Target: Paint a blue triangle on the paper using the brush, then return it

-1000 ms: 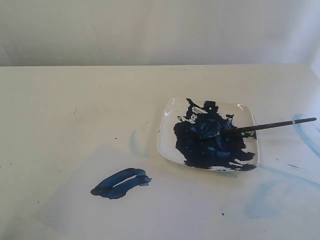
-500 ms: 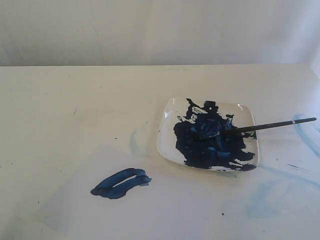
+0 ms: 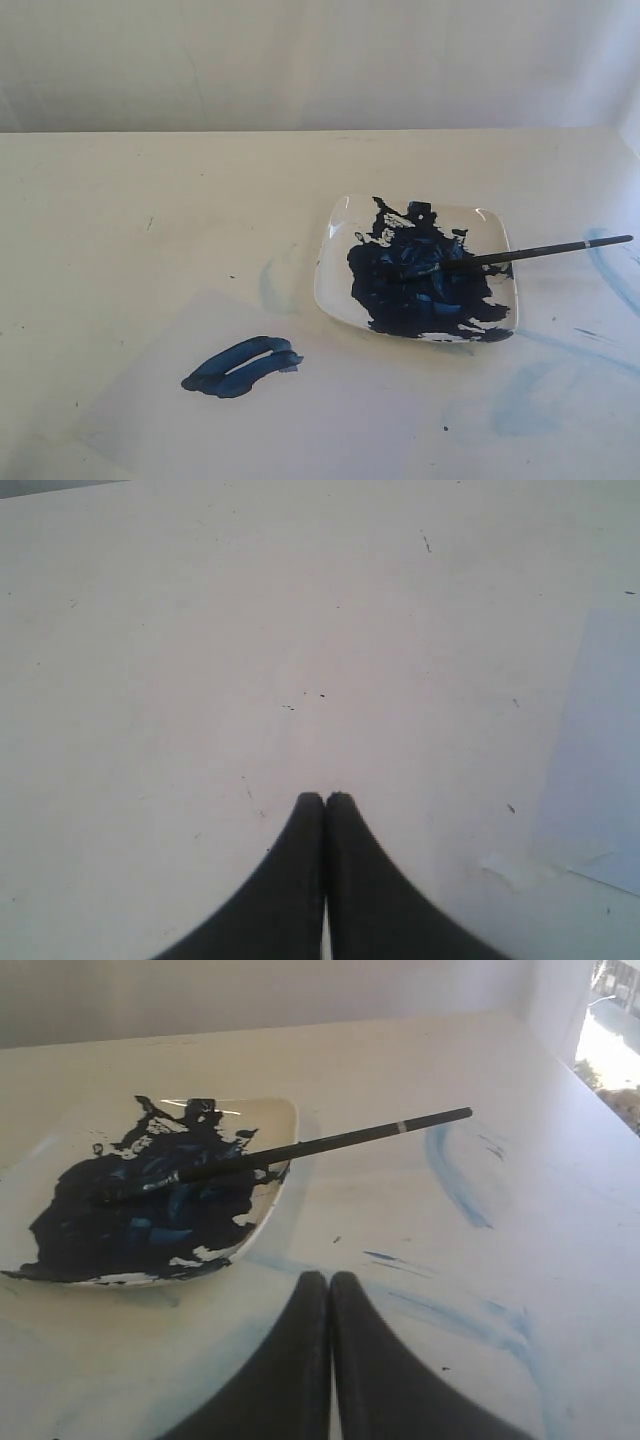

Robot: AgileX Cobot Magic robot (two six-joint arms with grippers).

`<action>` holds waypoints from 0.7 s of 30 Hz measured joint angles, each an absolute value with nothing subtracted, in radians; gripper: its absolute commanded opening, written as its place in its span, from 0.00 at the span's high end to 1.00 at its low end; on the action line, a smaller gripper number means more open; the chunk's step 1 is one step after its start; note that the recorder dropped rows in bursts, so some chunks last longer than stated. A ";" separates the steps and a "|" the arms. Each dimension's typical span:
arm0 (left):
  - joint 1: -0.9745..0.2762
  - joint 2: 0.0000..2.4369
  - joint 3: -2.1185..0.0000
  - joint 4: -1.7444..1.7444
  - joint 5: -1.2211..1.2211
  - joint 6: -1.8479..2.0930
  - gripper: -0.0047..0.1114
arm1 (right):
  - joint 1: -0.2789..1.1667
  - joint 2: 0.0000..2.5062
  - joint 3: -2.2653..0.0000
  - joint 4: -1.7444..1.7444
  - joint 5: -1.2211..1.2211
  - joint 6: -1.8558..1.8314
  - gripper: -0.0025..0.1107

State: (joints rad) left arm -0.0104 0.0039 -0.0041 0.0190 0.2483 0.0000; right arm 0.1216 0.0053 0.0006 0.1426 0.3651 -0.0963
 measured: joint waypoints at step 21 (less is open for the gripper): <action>-0.010 0.004 -0.004 0.019 0.248 0.000 0.96 | 0.131 0.005 0.001 0.159 0.365 -0.122 0.98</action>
State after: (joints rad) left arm -0.0104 0.0039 -0.0041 0.0190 0.2483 0.0000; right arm 0.1314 0.0053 0.0006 0.1589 0.3651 -0.1224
